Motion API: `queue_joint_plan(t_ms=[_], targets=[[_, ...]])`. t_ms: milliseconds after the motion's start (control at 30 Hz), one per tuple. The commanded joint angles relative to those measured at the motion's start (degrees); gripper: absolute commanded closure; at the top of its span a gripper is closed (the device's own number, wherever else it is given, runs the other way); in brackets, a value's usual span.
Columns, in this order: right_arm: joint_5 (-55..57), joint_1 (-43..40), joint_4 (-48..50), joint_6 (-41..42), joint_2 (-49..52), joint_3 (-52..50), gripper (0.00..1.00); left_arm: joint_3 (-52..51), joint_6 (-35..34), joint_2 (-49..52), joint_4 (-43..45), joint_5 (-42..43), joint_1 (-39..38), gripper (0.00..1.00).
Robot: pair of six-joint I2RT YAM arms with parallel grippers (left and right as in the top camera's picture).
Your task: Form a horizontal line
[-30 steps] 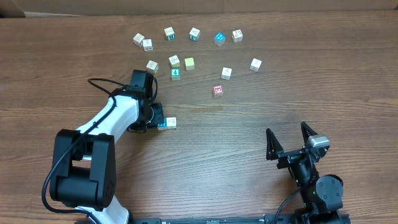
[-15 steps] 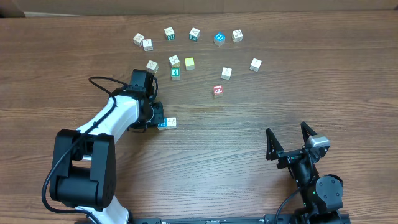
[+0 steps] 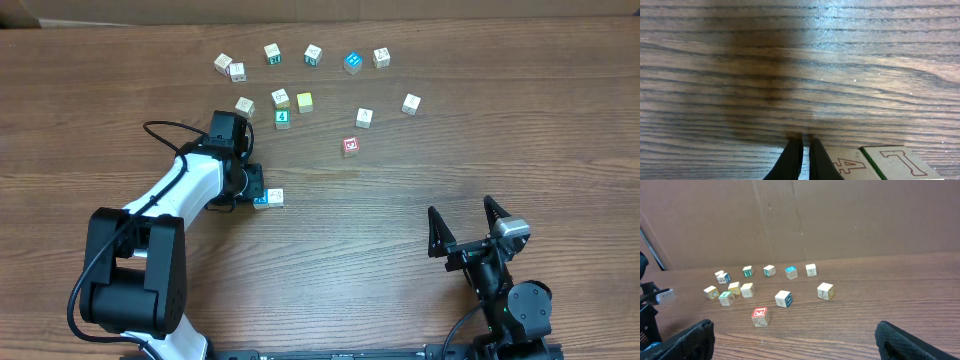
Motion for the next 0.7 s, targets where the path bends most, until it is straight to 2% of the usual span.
queue_joint_plan(t_ms=[0,667], targets=[[-0.02,-0.13,0.35,-0.09,-0.48,-0.59,0.00,-0.55,1.29,0.72,0.42,0.63,-0.42,0.96],[-0.02,-0.13,0.35,-0.09,-0.48,-0.59,0.00,-0.55,1.33,0.72,0.81,0.63,-0.44,0.96]])
